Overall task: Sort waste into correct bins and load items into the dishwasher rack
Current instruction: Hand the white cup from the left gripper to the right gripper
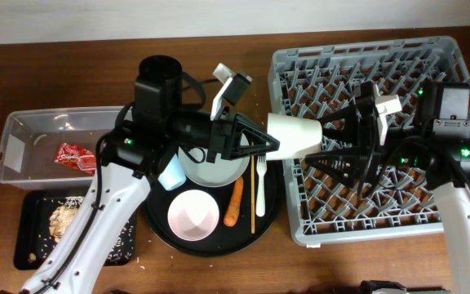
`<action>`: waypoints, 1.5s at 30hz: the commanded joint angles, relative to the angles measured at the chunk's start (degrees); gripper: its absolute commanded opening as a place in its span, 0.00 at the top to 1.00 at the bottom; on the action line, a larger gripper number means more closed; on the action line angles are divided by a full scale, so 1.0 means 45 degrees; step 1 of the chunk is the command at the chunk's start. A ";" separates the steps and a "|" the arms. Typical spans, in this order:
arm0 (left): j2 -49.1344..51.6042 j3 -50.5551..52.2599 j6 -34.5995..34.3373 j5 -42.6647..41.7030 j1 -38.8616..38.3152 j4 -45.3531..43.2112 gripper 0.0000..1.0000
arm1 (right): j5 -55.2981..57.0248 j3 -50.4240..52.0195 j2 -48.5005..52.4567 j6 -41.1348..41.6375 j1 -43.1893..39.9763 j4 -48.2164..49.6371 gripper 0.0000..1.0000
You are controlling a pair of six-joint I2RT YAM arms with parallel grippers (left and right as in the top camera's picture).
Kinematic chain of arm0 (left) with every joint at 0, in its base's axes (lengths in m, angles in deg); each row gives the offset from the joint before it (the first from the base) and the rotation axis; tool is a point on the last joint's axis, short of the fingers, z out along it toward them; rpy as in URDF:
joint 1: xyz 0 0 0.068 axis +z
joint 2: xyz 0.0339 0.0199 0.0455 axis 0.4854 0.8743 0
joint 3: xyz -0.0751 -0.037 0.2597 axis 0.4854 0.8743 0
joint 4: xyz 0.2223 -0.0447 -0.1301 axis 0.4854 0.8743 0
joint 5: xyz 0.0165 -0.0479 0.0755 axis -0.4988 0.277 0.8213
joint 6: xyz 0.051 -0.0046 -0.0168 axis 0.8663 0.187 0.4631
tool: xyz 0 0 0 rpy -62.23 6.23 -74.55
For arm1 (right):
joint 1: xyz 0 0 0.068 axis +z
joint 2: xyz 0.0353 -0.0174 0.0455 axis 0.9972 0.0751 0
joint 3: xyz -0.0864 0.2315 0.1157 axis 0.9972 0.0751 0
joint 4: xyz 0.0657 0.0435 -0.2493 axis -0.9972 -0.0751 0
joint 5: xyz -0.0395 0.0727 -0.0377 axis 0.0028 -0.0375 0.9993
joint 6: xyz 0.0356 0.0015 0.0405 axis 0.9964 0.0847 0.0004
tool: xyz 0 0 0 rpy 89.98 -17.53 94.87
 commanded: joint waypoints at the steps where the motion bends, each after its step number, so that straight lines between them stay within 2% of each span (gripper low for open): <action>1: 0.0024 -0.0248 -0.0073 0.0520 -0.0340 -0.0049 1.00 | -0.0588 -0.0175 0.0034 -0.0078 0.0049 0.0029 0.21; 6: 0.0024 -0.0248 -0.0078 0.0651 -0.0675 -0.0087 1.00 | -0.0719 -0.0175 0.0034 -0.0073 0.0053 -0.0010 0.22; 9: 0.0024 -0.0248 -0.0073 0.0758 -0.0675 -0.0092 1.00 | -0.0704 -0.0175 0.0034 -0.0073 0.0053 -0.0097 0.28; 13: 0.0024 -0.0248 -0.0073 0.1083 -0.0675 -0.0097 1.00 | -0.0607 -0.0175 0.0044 -0.0039 0.0049 -0.0112 0.27; 15: 0.0024 -0.0248 -0.0073 0.1083 -0.0675 -0.0097 1.00 | -0.0136 -0.0175 0.0058 -0.0039 0.0049 -0.0228 0.26; 18: 0.0024 -0.0248 -0.0073 0.1093 -0.0675 -0.0199 1.00 | 0.0544 -0.0151 0.0058 -0.0044 0.0049 -0.0835 0.15; 22: 0.0024 -0.0248 -0.0078 0.1083 -0.0675 -0.0369 1.00 | 0.0534 -0.0151 0.0058 -0.0044 0.0049 -0.0835 0.17; 23: 0.0024 -0.0248 -0.0078 0.1083 -0.0675 -0.0369 1.00 | 0.0539 -0.0151 0.0058 -0.0044 0.0049 -0.0831 0.23; 24: 0.0024 -0.0248 -0.0078 0.1078 -0.0675 -0.0364 1.00 | 0.0534 -0.0155 0.0058 -0.0044 0.0049 -0.0821 0.23; 28: 0.0024 -0.0248 -0.0126 0.1020 -0.0675 -0.0321 1.00 | 0.0287 -0.0155 0.0058 -0.0044 0.0049 -0.0384 0.18; 30: 0.0024 -0.0248 -0.0126 0.0981 -0.0675 -0.0321 1.00 | 0.0287 -0.0155 0.0058 -0.0044 0.0049 -0.0389 0.21; 33: 0.0024 -0.0248 -0.0121 0.0981 -0.0675 -0.0321 1.00 | 0.0024 -0.0155 0.0058 -0.0049 0.0049 -0.0291 0.36; 36: 0.0024 -0.0248 -0.0121 0.0981 -0.0675 -0.0316 1.00 | -0.0049 -0.0155 0.0058 -0.0044 0.0049 -0.0005 0.45; 43: 0.0024 -0.0248 -0.0121 0.0976 -0.0675 -0.0316 0.99 | -0.0039 -0.0155 0.0058 -0.0044 0.0049 0.0068 0.45; 45: 0.0024 -0.0248 -0.0121 0.0971 -0.0670 -0.0321 0.90 | -0.0039 -0.0155 0.0058 -0.0044 0.0049 0.0097 0.45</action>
